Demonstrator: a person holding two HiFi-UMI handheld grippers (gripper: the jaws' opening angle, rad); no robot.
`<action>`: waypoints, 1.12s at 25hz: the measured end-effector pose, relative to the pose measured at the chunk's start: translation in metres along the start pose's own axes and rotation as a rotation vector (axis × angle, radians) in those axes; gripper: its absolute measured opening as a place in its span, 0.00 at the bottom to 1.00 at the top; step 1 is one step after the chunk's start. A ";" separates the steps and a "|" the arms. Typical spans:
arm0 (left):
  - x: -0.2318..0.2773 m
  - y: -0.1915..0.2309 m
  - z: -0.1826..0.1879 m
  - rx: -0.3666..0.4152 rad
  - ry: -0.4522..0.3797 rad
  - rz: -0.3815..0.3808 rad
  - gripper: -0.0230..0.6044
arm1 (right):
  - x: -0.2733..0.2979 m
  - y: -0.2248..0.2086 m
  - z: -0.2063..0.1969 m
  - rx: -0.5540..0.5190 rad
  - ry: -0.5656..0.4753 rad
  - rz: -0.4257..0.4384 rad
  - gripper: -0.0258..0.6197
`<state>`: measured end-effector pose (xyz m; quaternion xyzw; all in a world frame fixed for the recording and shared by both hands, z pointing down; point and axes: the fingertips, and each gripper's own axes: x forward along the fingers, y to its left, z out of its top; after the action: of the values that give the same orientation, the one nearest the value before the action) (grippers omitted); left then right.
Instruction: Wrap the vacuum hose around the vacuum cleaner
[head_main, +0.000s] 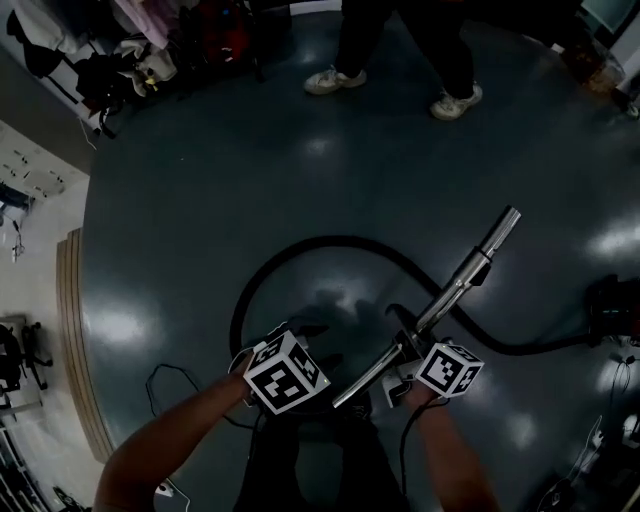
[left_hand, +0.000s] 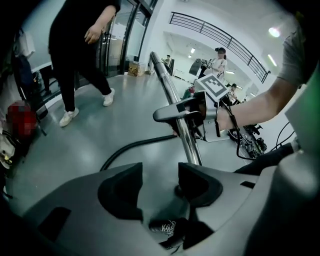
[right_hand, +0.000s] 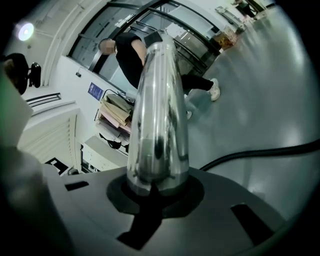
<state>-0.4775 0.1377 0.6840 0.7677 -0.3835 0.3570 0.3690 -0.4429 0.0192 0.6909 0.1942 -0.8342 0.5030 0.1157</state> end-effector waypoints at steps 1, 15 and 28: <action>-0.013 -0.008 0.013 0.009 -0.009 0.001 0.40 | -0.011 0.014 0.007 -0.023 0.014 -0.004 0.11; -0.145 -0.107 0.148 0.274 -0.078 -0.004 0.40 | -0.135 0.149 0.101 -0.233 0.098 -0.098 0.11; -0.268 -0.127 0.242 0.527 -0.291 -0.073 0.39 | -0.184 0.254 0.139 -0.488 0.178 -0.330 0.10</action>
<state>-0.4261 0.0764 0.3095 0.8933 -0.2987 0.3170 0.1107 -0.3890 0.0412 0.3525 0.2488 -0.8741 0.2775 0.3116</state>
